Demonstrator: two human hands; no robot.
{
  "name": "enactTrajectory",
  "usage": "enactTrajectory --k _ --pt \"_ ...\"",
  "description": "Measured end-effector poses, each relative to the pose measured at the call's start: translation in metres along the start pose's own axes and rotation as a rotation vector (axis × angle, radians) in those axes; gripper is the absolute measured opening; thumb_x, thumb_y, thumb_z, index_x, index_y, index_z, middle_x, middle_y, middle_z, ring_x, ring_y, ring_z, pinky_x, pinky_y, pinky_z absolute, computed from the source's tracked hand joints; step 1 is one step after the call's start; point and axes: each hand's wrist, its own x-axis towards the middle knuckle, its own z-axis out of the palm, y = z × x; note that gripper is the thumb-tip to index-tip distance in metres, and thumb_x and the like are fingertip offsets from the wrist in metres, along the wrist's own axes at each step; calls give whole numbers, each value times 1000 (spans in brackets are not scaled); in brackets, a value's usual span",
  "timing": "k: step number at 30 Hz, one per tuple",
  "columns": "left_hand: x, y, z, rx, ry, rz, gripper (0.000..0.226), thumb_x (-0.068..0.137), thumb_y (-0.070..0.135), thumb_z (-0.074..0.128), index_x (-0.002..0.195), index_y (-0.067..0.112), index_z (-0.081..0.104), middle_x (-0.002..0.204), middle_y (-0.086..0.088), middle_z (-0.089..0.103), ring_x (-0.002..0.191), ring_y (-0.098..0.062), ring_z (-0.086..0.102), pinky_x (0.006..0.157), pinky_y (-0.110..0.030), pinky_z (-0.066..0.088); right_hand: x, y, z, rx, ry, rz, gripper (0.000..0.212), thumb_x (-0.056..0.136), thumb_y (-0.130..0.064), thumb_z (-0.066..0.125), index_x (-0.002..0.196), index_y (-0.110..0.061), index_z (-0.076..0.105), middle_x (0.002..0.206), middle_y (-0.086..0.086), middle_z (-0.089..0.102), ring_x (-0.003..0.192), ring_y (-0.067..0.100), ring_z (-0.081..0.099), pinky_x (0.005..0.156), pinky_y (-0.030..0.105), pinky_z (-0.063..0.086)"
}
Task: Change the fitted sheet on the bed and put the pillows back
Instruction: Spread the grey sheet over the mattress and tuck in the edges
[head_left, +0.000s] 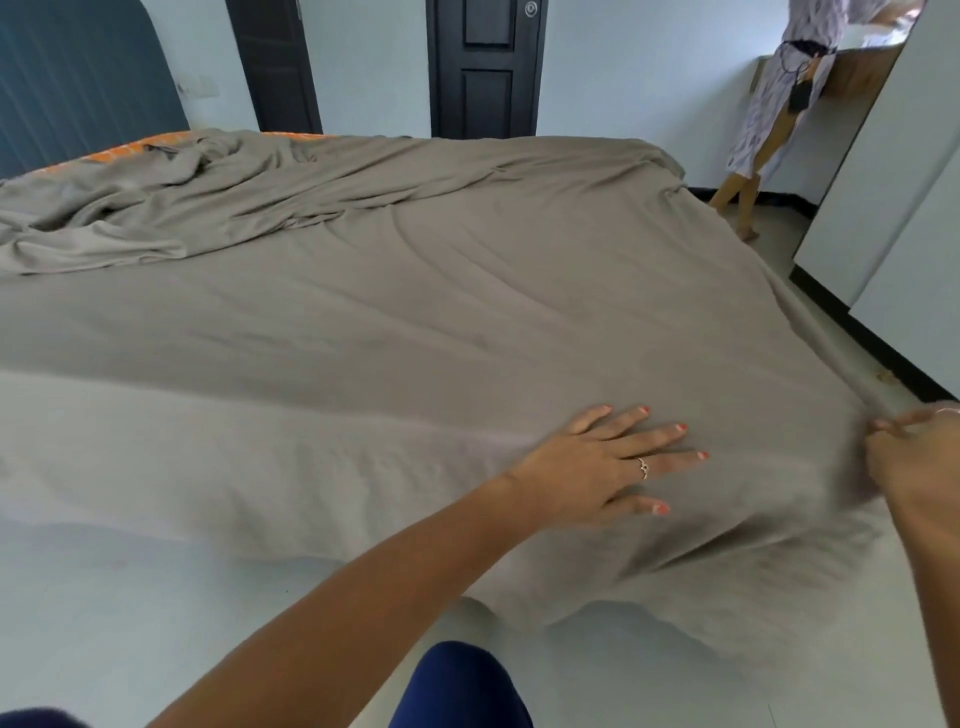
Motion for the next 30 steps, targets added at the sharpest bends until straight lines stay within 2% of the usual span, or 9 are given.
enactTrajectory --k 2,6,9,11,12,15,20,26,30 --pt "-9 -7 -8 -98 -53 -87 58 97 55 31 150 35 24 157 9 27 145 -14 22 116 -41 14 -15 -31 4 -81 22 -104 31 81 -47 45 98 -22 54 110 19 51 94 44 53 78 55 47" --pt "-65 -58 -22 -74 -7 -306 64 94 65 18 143 32 43 148 6 43 139 -11 37 114 -44 22 -112 -146 16 -74 21 -586 34 92 -38 51 102 -9 64 112 22 58 98 42 57 89 50 43" --pt "-123 -111 -40 -35 -100 -437 77 86 77 9 148 36 30 154 9 32 142 -6 27 117 -42 19 -167 -202 48 29 -421 -983 46 87 -50 54 110 -13 68 124 14 60 113 30 58 102 34 40" --pt "-154 -132 -49 0 -151 -476 76 84 79 7 149 41 15 157 15 21 144 -1 17 119 -37 17 -201 -230 69 51 -840 -1165 61 83 -55 61 133 -21 56 145 6 46 134 14 42 109 18 23" --pt "-165 -137 -49 20 -156 -468 71 88 75 8 150 40 12 157 15 18 144 -1 15 118 -35 17 -214 -235 81 -40 -927 -1252 71 82 -62 56 142 -26 45 151 0 38 139 9 33 111 20 18" --pt "-179 -141 -36 79 -108 -425 59 100 56 13 151 28 22 156 8 25 143 -10 25 115 -34 24 -234 -225 105 -323 -637 -1452 74 86 -68 23 149 -30 27 154 -10 30 141 8 31 114 36 22" --pt "-179 -136 -38 51 -81 -407 54 104 44 12 149 20 31 154 3 33 142 -16 30 115 -30 19 -238 -213 113 -254 -383 -1575 52 96 -42 28 138 -21 51 140 -4 53 124 17 55 101 38 44" --pt "-204 -124 -44 111 -63 -340 53 105 41 11 149 20 31 155 2 32 143 -17 28 116 -35 19 -259 -207 103 -179 -453 -1631 55 104 -37 10 137 -24 53 141 -5 51 127 18 52 104 39 35" --pt "-245 -148 -58 190 -157 -399 60 99 57 19 152 28 22 158 8 23 145 -13 23 118 -40 18 -274 -220 98 -268 -494 -1527 62 100 -54 11 139 -25 51 143 0 49 130 18 49 107 45 32"
